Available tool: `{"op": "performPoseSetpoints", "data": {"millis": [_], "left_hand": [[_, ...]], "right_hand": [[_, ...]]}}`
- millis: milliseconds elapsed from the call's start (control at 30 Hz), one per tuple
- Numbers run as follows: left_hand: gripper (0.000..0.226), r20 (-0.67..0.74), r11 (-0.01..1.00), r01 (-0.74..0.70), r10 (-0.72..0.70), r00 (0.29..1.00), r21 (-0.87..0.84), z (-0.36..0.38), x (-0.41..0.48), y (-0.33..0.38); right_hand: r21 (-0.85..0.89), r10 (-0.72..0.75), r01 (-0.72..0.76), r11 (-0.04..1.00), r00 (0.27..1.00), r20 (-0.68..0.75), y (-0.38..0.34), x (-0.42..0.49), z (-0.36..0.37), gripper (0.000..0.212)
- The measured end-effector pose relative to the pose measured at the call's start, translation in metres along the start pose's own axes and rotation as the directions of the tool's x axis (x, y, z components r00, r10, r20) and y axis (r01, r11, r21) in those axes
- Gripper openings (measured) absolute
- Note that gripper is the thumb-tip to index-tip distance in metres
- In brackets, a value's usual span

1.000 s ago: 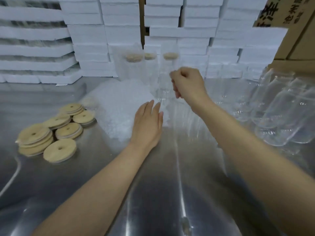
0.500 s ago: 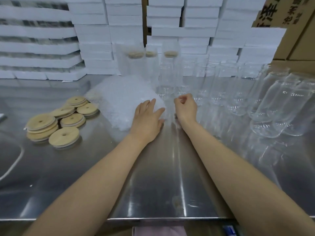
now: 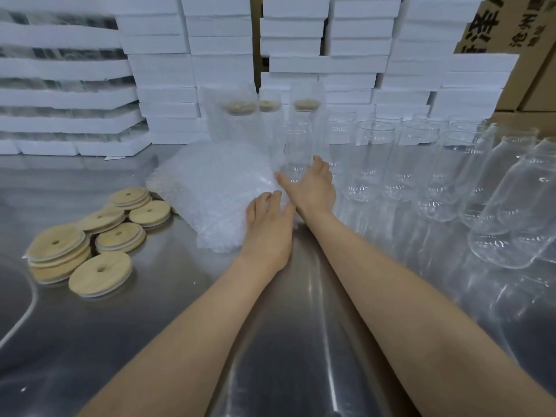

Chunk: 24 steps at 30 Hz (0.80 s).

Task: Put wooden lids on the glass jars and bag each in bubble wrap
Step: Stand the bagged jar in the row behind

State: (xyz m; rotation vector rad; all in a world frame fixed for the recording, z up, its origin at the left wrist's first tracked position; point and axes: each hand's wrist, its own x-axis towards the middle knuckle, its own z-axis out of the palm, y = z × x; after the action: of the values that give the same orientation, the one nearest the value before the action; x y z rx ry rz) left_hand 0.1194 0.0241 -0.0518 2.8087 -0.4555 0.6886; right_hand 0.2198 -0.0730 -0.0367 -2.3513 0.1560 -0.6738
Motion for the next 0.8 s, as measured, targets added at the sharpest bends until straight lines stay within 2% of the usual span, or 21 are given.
{"op": "performPoseSetpoints", "data": {"millis": [67,167,333,433,500,567,633,667,733,800], "left_hand": [[0.046,-0.005,1.0,-0.012,0.012,1.0,-0.003,0.001,0.001,-0.003],[0.045,-0.018,1.0,-0.025,0.025,1.0,-0.008,0.0,0.002,-0.009],[0.051,-0.001,0.999,-0.004,0.004,1.0,-0.043,-0.003,0.004,-0.025],[0.051,-0.001,0.998,-0.028,0.028,1.0,-0.062,-0.012,0.001,-0.027],[0.046,-0.091,0.994,-0.071,0.063,0.994,-0.087,-0.027,-0.002,-0.025],[0.041,-0.328,0.986,-0.075,0.023,0.945,-0.146,-0.051,-0.004,-0.029],[0.028,-0.562,0.981,0.041,-0.141,0.815,-0.187,-0.077,-0.007,-0.043],[0.023,-0.613,0.967,0.157,-0.25,0.749,-0.203,-0.087,-0.009,-0.055],[0.028,-0.581,0.874,0.44,-0.471,0.664,-0.207,-0.099,-0.016,-0.082],[0.037,-0.387,0.712,0.691,-0.675,0.628,-0.122,-0.101,-0.025,-0.105]], "right_hand": [[-0.039,-0.009,0.009,0.999,1.0,0.002,0.0,0.003,0.002,0.09],[0.005,0.001,-0.001,1.0,1.0,-0.022,-0.002,0.003,0.002,0.086],[0.058,-0.09,0.105,0.993,0.972,-0.216,-0.005,-0.022,-0.012,0.08],[0.155,-0.082,0.128,0.98,0.958,-0.273,-0.004,-0.043,-0.03,0.077],[0.287,-0.046,0.116,0.951,0.969,-0.241,0.0,-0.057,-0.044,0.072],[0.448,-0.025,0.088,0.89,0.989,-0.143,0.005,-0.069,-0.057,0.062],[0.592,-0.005,0.007,0.806,1.0,-0.005,0.013,-0.08,-0.069,0.055],[0.655,0.006,-0.046,0.754,0.998,0.064,0.017,-0.085,-0.075,0.055],[0.748,0.007,-0.132,0.651,0.986,0.167,0.023,-0.09,-0.085,0.055],[0.802,0.004,-0.169,0.572,0.979,0.203,0.026,-0.093,-0.092,0.05]]}}
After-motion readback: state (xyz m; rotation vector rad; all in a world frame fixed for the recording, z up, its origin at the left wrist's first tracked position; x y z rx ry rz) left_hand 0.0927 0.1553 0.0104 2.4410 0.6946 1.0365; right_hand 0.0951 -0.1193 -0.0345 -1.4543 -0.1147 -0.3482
